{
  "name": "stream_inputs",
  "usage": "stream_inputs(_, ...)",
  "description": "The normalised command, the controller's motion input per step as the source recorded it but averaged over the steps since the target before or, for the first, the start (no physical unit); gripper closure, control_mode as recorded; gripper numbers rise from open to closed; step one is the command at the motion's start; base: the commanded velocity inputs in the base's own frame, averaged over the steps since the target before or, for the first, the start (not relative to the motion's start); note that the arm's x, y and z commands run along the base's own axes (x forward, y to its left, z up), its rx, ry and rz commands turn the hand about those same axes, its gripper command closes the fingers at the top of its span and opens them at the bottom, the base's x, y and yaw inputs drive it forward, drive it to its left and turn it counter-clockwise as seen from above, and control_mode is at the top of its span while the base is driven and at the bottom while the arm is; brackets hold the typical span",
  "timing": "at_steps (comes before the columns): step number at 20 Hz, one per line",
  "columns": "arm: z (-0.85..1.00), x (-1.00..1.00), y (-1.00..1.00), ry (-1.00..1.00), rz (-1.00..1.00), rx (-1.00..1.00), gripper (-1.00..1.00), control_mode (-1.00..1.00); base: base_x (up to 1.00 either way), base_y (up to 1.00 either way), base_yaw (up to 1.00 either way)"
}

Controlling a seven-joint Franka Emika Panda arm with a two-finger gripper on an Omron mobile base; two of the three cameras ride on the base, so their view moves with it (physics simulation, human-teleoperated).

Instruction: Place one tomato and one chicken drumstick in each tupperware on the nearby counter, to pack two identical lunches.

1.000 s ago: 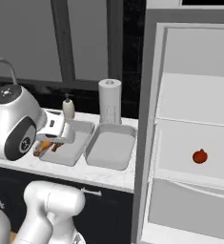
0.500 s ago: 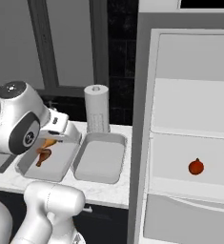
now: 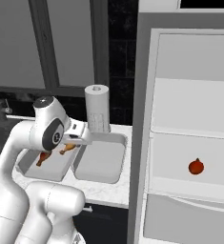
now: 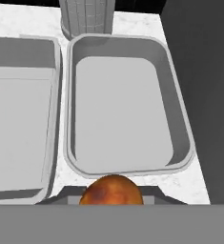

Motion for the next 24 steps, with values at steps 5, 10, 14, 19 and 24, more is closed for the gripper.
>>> stream_inputs(5, -0.68, 0.71, -0.28, 0.16, 0.13, 0.0, 1.0, -1.0, 0.0, 0.0, 0.0)
stream_inputs(10, -0.61, 0.65, -0.23, 0.13, 0.11, 0.0, 1.0, -1.0, 0.0, 0.0, 0.0)
stream_inputs(14, -0.67, 0.7, 0.0, 0.04, 0.03, -0.06, 1.0, -1.0, 0.0, 0.0, 0.0)
stream_inputs(19, -0.48, 0.49, -0.03, 0.02, 0.01, -0.01, 1.0, -1.0, 0.0, 0.0, 0.0)
stream_inputs(24, -0.41, 0.16, 0.0, 0.0, 0.0, 0.0, 1.0, -1.0, 0.0, 0.0, 0.0)
